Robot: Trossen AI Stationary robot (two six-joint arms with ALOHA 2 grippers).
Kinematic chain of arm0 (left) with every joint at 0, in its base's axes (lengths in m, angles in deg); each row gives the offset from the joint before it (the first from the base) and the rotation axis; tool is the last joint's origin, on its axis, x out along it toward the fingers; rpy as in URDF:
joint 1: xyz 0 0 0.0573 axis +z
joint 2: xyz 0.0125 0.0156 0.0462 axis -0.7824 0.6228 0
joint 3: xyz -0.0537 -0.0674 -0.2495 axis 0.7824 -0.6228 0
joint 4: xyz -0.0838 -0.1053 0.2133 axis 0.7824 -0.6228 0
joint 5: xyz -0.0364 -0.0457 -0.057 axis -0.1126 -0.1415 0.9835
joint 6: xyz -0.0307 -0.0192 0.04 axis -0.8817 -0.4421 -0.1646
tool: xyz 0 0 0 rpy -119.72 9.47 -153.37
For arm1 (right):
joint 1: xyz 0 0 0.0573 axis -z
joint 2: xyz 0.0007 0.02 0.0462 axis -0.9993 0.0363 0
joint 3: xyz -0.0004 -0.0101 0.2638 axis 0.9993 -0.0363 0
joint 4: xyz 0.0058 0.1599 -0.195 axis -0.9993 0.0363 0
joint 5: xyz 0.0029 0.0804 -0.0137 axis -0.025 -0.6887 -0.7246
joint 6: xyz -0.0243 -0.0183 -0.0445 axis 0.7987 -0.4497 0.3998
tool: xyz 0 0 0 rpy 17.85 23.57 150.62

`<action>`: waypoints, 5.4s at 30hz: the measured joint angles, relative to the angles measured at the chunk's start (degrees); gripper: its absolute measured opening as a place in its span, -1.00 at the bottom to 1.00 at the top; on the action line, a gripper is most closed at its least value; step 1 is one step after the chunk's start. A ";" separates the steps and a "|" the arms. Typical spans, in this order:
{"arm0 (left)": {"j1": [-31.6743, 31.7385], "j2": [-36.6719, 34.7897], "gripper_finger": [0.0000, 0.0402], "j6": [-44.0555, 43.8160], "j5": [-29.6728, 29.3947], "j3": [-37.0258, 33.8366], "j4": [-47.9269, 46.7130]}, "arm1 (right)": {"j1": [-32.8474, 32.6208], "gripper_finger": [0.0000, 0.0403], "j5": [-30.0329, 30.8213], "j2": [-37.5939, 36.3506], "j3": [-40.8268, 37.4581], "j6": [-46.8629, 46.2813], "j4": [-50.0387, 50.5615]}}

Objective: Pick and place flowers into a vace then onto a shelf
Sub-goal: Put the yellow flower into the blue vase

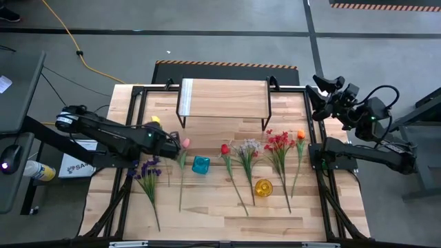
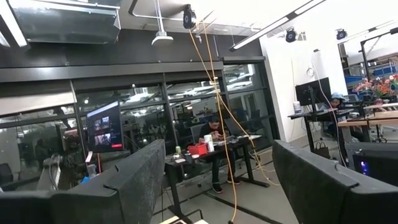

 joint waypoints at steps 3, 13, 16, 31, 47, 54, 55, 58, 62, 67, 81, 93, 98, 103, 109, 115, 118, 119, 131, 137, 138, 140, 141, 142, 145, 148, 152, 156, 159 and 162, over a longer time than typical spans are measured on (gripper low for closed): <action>-0.02 -1.63 -0.85 2.07 -3.30 7.29 -7.62 | 0.00 0.42 0.00 0.01 0.00 0.00 0.22; -0.04 -2.70 -0.85 24.89 -17.13 33.71 -12.77 | 0.00 0.42 0.26 0.00 0.00 0.43 0.59; -0.04 -2.37 -0.85 36.33 -18.97 38.23 -6.91 | 0.00 0.42 0.31 0.01 0.00 1.84 0.68; -6.66 -0.23 -0.85 71.03 -21.75 39.05 17.33 | 0.02 0.42 4.40 0.01 0.00 6.43 0.70; -24.47 5.59 -0.85 57.62 -56.97 38.98 8.33 | 0.02 0.42 8.71 0.01 0.00 6.07 -2.41; -28.27 9.94 -0.85 37.08 -57.51 38.96 -1.71 | 0.02 0.42 8.68 0.07 0.00 6.05 -3.65; -28.28 10.58 -0.85 36.27 -57.48 38.96 -1.27 | 0.00 0.42 8.67 0.08 0.00 6.03 -3.65; -28.20 11.82 -0.85 34.54 -57.41 38.96 -0.87 | 0.02 0.42 8.68 0.10 0.00 5.28 -3.60; -28.20 12.10 -0.85 32.70 -57.47 38.96 -0.26 | 0.01 0.42 8.62 0.10 0.00 1.67 -3.22; -28.17 12.10 -0.85 33.78 -57.51 38.96 2.84 | 0.00 0.42 8.17 0.10 0.00 -0.03 -3.20; -20.71 16.24 -0.85 43.85 -57.39 38.97 16.34 | 0.00 0.42 8.20 0.12 0.00 5.29 -3.02; -19.17 16.55 -0.85 44.94 -57.42 38.98 19.02 | 0.00 0.42 8.20 0.12 -0.02 6.41 -1.90; -19.15 16.85 -0.85 44.94 -57.42 38.98 19.02 | 0.00 0.42 8.14 0.12 0.00 6.47 -1.90; -19.15 17.79 -0.85 44.97 -57.23 38.96 18.16 | 0.00 0.42 6.82 0.12 0.00 6.47 -1.83; -19.15 18.83 -0.85 46.69 -57.04 38.95 18.17 | 0.00 0.42 4.03 0.12 0.00 6.47 -1.34; -19.15 19.86 -0.85 46.83 -57.31 38.97 18.21 | 0.00 0.42 2.47 0.12 0.00 6.14 -1.00; -19.15 20.34 -0.85 46.32 -57.45 38.99 17.81 | -0.01 0.42 1.47 0.12 0.00 6.10 -1.02; -19.15 20.45 -0.85 46.24 -57.28 38.96 17.98 | -0.01 0.42 0.96 0.12 0.00 6.08 -1.00; -19.12 23.46 -0.85 45.70 -56.79 39.01 18.32 | 0.00 0.42 0.17 0.12 0.00 6.27 -0.39; -18.82 24.38 -0.85 43.08 -55.04 39.04 16.76 | 0.00 0.42 0.17 0.12 0.00 6.33 -0.41; -18.80 24.52 -0.85 42.93 -54.60 38.96 16.43 | 0.00 0.42 0.17 0.12 0.00 6.34 -0.41; -18.76 24.49 -0.85 42.93 -53.02 38.96 16.52 | 0.00 0.42 0.17 0.12 0.00 6.34 -0.41; -18.73 24.40 -0.85 42.91 -52.11 38.96 16.51 | 0.00 0.42 0.17 0.12 0.00 6.38 -0.39; -18.73 24.40 -0.85 42.91 -51.01 38.98 16.52 | 0.00 0.42 0.17 0.12 0.00 6.40 -0.39; -18.76 24.44 -0.74 42.93 -48.44 38.96 16.47 | 0.00 0.42 0.17 0.12 0.00 6.45 -0.35; -18.78 24.42 -0.62 42.91 -45.36 38.98 16.49 | 0.00 0.42 0.17 0.12 -0.01 6.45 -0.24; -18.78 24.42 -0.61 42.91 -41.93 38.98 16.52 | 0.00 0.42 0.17 0.12 -0.01 6.45 -0.24; -18.78 24.42 -0.67 42.93 -39.11 38.98 16.49 | 0.00 0.42 0.17 0.12 0.00 6.45 -0.22; -18.78 24.42 -0.69 42.95 -36.20 38.98 16.47 | 0.00 0.42 0.17 0.12 0.00 6.45 -0.22; -18.78 24.42 -0.68 42.95 -33.21 38.98 16.39 | 0.00 0.42 0.17 0.12 0.00 6.45 -0.22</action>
